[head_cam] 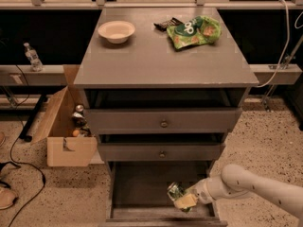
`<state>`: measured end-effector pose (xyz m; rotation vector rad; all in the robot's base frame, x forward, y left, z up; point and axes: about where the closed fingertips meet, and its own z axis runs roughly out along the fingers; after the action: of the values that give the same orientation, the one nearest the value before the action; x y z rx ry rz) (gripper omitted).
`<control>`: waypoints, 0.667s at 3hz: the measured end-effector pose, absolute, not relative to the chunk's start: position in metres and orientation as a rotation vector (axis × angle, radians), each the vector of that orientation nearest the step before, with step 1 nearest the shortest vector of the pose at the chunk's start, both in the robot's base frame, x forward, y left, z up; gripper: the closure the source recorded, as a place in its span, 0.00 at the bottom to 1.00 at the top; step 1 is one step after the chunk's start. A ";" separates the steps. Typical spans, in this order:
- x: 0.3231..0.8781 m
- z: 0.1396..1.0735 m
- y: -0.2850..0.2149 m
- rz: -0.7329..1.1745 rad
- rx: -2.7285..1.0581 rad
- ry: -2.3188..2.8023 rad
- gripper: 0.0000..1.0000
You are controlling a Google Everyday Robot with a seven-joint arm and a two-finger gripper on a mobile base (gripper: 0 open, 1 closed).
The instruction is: Place green can into bottom drawer
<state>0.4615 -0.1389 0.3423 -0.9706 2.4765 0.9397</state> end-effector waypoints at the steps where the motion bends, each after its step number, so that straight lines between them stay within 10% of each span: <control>1: 0.471 0.301 -0.128 0.928 -0.941 2.504 1.00; 2: 0.484 0.259 -0.119 0.869 -0.885 2.548 1.00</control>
Offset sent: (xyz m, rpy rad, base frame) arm 0.0386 0.0192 -0.1173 -0.1032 0.0160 -0.1347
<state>0.4841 -0.1194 0.2589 -0.8854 2.5477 0.8685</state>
